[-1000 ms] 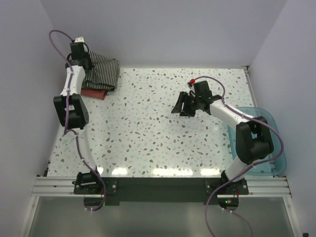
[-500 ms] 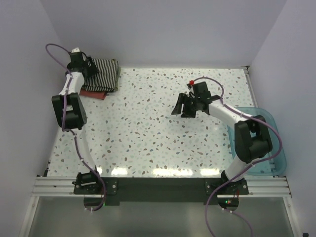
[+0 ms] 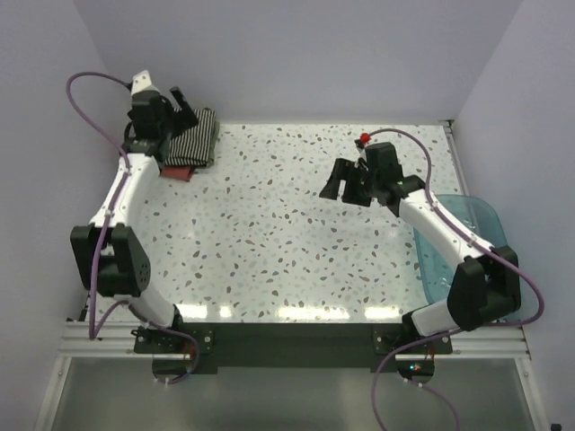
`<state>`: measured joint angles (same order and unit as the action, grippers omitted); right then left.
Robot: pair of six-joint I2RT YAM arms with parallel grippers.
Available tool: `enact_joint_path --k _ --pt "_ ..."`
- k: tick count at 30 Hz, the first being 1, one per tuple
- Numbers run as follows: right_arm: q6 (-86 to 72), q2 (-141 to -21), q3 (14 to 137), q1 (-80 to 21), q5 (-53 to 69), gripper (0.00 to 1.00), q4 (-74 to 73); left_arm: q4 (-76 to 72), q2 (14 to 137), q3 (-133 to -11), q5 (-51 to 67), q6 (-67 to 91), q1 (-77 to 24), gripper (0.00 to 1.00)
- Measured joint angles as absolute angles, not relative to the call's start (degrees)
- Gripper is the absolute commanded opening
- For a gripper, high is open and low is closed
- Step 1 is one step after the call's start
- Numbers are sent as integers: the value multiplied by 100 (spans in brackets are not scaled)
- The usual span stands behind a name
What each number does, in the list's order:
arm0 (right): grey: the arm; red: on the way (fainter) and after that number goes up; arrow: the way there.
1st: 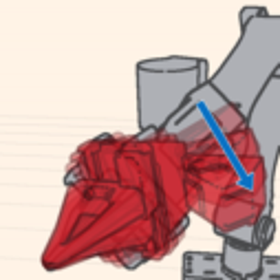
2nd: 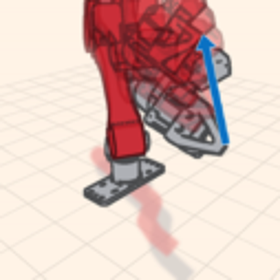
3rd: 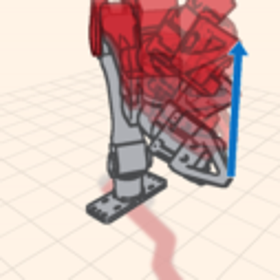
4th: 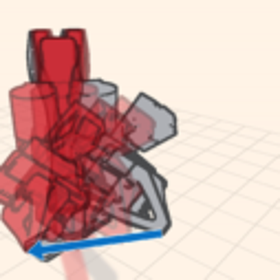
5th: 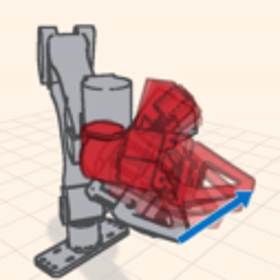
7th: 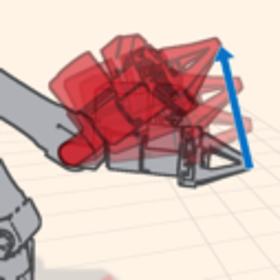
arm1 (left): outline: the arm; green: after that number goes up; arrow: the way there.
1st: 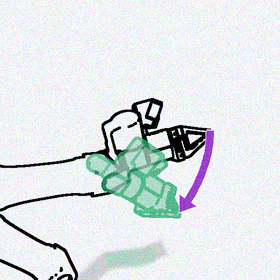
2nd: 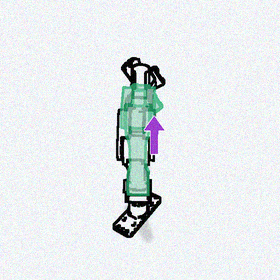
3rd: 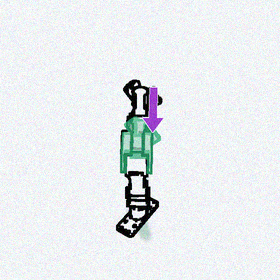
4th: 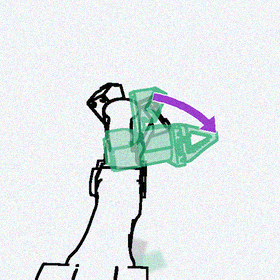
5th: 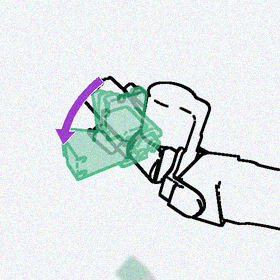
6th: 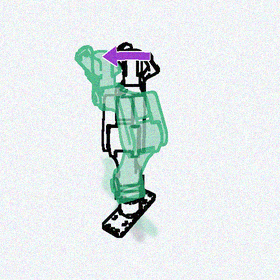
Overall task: Fold and stack the tank tops
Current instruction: Neatly place the folded tank top to the corner
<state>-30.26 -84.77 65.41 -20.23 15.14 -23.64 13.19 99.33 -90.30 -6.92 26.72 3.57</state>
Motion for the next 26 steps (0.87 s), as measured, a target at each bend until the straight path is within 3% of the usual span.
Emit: enact_joint_path --k 6,15,17,26 --pt "-2956 -7323 6165 -2023 1007 84 -2626 930 7728 -6536 -648 3004 -1608 100" --pt "-2875 -5006 4971 -2023 200 93 -3118 1035 6257 -4670 -1662 3603 -5321 100" --pt "-2882 -4637 4772 -2023 40 98 -3216 1146 6119 -4493 -1874 3745 -5634 100" --pt "-2891 -3955 4475 -2023 -534 99 -3594 1210 6010 -4449 -2327 3852 -5863 100"
